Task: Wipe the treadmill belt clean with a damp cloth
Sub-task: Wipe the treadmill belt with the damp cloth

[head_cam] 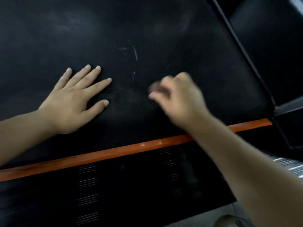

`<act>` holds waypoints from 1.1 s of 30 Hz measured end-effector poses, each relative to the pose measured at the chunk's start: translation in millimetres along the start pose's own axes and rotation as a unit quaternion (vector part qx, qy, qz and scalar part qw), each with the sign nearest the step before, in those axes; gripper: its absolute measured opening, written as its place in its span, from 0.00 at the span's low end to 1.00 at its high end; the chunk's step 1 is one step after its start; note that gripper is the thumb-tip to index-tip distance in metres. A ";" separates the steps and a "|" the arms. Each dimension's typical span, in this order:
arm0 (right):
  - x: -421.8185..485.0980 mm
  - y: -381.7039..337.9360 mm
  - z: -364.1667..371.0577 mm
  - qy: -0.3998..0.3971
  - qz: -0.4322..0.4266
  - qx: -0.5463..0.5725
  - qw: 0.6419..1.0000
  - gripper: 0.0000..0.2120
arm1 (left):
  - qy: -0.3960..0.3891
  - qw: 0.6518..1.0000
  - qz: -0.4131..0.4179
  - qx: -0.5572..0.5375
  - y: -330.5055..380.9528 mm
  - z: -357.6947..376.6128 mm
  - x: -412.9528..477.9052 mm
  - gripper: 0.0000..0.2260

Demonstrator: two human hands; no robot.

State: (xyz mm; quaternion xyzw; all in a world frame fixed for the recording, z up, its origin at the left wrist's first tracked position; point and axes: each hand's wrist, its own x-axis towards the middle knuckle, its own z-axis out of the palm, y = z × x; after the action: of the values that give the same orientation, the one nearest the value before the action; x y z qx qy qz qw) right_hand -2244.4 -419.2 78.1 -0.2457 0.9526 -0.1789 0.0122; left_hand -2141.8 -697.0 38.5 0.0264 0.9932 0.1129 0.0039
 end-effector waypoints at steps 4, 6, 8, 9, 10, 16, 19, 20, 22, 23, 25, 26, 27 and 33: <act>-11.9 0.6 -11.8 -0.053 -0.064 -0.034 0.996 0.14 | -0.003 1.000 0.001 -0.001 0.4 -1.6 -0.9 0.31; -5.4 35.8 -28.0 -0.020 0.027 -0.080 0.996 0.14 | -0.005 1.000 0.001 0.000 1.0 -1.8 0.0 0.31; -14.7 51.3 -36.8 0.014 0.124 -0.098 0.987 0.13 | -0.001 1.000 -0.002 0.004 1.7 0.4 -1.1 0.31; -21.7 45.0 -34.1 0.017 0.137 -0.102 0.985 0.12 | 0.003 1.000 -0.006 0.005 0.9 1.0 -1.1 0.30; -31.5 31.9 -29.1 0.007 0.129 -0.101 0.986 0.12 | 0.005 1.000 -0.005 0.004 0.4 0.7 -0.3 0.30; -36.8 4.0 -21.0 -0.048 0.044 -0.083 0.994 0.14 | 0.009 1.000 0.001 -0.017 -3.5 -0.7 -0.3 0.31; -23.2 13.3 -24.9 0.012 0.170 -0.106 0.980 0.14 | 0.009 1.000 0.005 -0.019 -4.9 -0.7 0.5 0.30; -23.7 -2.2 -16.4 0.019 0.165 -0.104 0.981 0.13 | 0.010 1.000 0.004 -0.018 -5.4 -0.2 0.3 0.31; -29.0 -50.4 5.8 -0.009 0.088 -0.066 0.994 0.13 | 0.008 1.000 0.005 -0.019 -5.2 -0.3 0.8 0.31; -33.7 -75.3 13.4 -0.048 0.044 -0.035 0.997 0.14 | 0.006 1.000 0.009 -0.023 -5.5 -0.8 1.5 0.31; -35.1 -95.4 18.8 -0.105 -0.011 -0.017 0.994 0.14 | 0.009 0.999 0.015 -0.037 -7.9 -1.6 2.3 0.28; -29.0 -89.2 17.8 -0.092 -0.010 -0.037 0.995 0.13 | 0.010 0.999 0.017 -0.047 -8.9 -1.3 2.2 0.25; -20.4 -78.0 15.5 -0.058 0.016 -0.056 0.997 0.12 | 0.010 0.998 0.016 -0.058 -10.5 -1.2 1.6 0.24; 10.0 -95.4 35.7 0.057 0.177 -0.058 0.981 0.13 | -0.050 0.993 0.061 -0.092 -23.5 -16.7 -2.5 0.24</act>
State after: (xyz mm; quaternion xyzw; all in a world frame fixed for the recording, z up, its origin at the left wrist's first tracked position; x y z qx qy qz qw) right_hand -2204.9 -513.6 78.5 -0.0630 0.9889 -0.1323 -0.0248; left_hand -2140.8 -723.7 49.5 0.0924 0.9738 0.2020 0.0488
